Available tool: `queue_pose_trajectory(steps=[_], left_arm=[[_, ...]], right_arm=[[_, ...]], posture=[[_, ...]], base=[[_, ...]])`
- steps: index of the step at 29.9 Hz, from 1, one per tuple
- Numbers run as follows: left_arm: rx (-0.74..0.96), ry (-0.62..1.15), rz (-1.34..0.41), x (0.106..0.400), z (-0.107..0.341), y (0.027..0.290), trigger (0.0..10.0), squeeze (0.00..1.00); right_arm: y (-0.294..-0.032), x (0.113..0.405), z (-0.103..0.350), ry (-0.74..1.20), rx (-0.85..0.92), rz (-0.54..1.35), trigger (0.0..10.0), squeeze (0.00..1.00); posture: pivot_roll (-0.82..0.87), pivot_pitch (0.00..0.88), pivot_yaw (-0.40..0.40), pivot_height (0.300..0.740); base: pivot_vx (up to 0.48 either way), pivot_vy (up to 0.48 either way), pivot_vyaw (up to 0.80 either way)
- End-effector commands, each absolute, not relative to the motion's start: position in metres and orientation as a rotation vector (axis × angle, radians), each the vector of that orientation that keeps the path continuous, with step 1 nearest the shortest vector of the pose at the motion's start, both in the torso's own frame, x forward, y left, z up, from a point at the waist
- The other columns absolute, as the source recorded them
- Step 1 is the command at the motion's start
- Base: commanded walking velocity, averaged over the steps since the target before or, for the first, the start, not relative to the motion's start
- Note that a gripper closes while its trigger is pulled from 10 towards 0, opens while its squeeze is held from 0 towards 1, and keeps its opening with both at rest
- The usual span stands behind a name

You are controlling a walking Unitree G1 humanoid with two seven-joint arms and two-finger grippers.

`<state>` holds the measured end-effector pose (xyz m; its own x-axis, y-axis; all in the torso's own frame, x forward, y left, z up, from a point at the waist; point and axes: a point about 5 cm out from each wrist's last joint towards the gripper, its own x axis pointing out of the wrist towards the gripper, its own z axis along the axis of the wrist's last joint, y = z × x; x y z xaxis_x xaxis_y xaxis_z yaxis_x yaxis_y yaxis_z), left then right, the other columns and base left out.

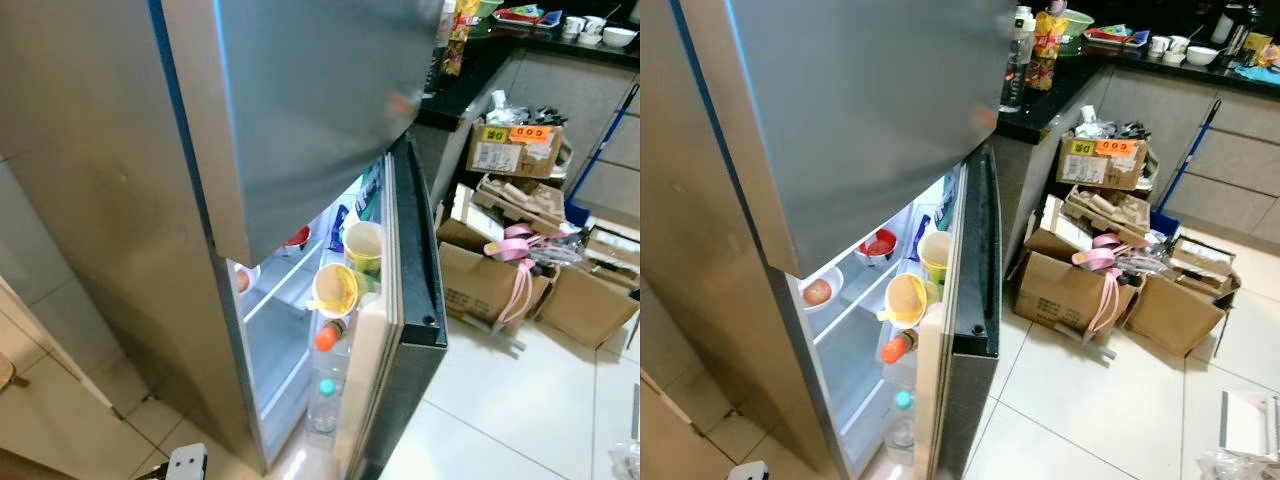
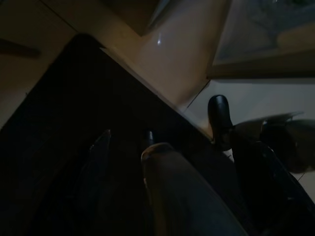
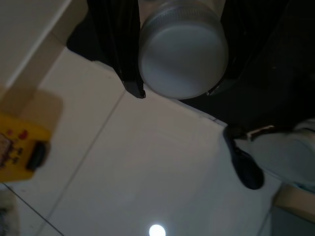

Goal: Restocking fridge

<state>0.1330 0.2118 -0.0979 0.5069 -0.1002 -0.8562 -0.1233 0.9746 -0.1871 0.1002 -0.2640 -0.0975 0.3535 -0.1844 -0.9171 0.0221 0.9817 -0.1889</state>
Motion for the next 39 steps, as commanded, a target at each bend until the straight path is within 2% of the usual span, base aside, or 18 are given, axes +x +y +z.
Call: queue_pose_trajectory(steps=[1,7,16,21,31,39], left_arm=[[-0.234,1.059,-0.016,0.133,-0.099,0.204,10.0,0.00],[-0.241,1.015,0.009,0.146,-0.094,0.209,10.0,0.00],[-0.247,1.050,0.033,0.132,-0.098,0.213,10.0,0.00],[-0.258,1.030,0.027,0.141,-0.096,0.209,10.0,0.00],[-0.245,1.028,0.008,0.145,-0.095,0.208,10.0,0.00],[-0.221,1.006,0.076,0.147,-0.093,0.215,10.0,0.00]], right_arm=[[-0.269,0.102,-0.095,1.190,-0.159,-0.150,10.0,0.00],[-0.262,0.107,-0.096,1.185,-0.158,-0.135,10.0,0.00],[-0.260,0.116,-0.095,1.167,-0.157,-0.139,10.0,0.00],[-0.261,0.101,-0.099,1.207,-0.149,-0.146,10.0,0.00],[-0.259,0.101,-0.099,1.208,-0.140,-0.147,10.0,0.00],[-0.259,0.104,-0.098,1.199,-0.144,-0.144,10.0,0.00]], posture=[[-0.06,0.000,-0.020,0.740],[-0.05,0.000,-0.022,0.740],[-0.07,0.000,0.006,0.740],[-0.06,0.000,0.010,0.740],[-0.06,0.000,0.012,0.740],[-0.06,0.000,0.006,0.740]], base=[[0.000,-0.352,0.00],[0.000,-0.413,0.00],[0.000,-0.431,0.00],[0.000,-0.430,0.00],[0.000,-0.429,0.00],[0.000,-0.071,0.00]])
